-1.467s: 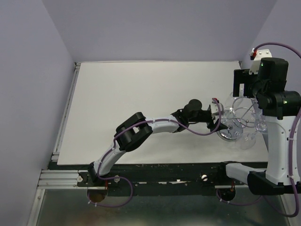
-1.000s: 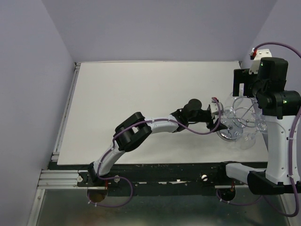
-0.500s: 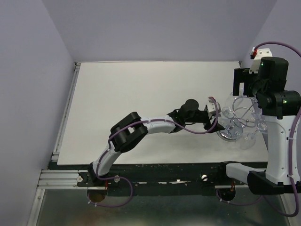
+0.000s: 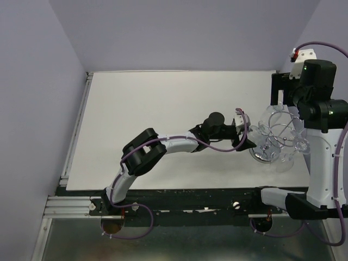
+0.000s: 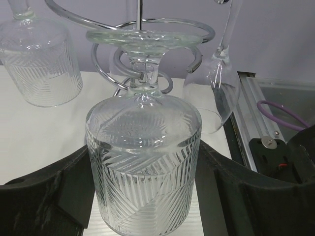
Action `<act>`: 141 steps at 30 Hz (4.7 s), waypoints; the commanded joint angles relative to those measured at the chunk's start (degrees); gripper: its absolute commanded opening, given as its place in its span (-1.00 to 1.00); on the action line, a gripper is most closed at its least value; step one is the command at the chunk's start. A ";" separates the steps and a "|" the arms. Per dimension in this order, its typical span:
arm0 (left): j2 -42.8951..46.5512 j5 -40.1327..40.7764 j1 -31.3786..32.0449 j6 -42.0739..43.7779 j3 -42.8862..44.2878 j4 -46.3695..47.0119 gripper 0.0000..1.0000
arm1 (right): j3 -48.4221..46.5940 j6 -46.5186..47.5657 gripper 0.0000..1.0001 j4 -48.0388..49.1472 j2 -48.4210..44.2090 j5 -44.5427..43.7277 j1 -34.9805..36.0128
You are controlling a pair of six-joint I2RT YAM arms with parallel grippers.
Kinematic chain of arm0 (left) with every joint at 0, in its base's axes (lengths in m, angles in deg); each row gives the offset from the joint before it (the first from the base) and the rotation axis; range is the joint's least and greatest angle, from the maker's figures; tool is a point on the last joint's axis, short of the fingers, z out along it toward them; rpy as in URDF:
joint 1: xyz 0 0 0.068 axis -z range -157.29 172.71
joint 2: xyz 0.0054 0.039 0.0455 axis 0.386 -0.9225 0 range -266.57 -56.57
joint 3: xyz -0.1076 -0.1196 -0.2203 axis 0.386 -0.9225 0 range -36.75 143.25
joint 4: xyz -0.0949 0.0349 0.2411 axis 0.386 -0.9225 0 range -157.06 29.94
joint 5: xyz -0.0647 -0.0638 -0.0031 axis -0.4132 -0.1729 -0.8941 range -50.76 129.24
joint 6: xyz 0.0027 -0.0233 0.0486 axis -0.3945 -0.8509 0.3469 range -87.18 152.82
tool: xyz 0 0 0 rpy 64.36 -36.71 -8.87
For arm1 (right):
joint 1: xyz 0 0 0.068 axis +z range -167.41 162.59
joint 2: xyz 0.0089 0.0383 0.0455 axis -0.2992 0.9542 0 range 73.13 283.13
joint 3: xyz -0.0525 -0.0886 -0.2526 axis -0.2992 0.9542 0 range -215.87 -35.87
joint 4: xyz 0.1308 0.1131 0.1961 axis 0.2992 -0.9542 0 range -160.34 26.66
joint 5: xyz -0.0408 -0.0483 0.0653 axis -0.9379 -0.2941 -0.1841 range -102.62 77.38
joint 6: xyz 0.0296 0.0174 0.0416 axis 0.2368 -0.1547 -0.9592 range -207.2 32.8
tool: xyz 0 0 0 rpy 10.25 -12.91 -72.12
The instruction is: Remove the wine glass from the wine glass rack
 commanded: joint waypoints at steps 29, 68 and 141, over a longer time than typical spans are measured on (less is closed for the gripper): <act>2.32 4.72 2.44 -7.84 -0.65 18.63 -1.00 | 1.65 2.52 1.00 0.46 1.61 -0.40 -0.24; 46.44 -2.22 -27.27 5.86 -25.53 -40.34 -1.00 | 22.46 21.94 0.75 49.22 -3.21 21.05 14.95; 37.04 -17.95 -52.76 -92.22 -32.65 -35.51 -1.00 | 10.62 -11.81 -0.46 52.22 35.89 -11.12 51.88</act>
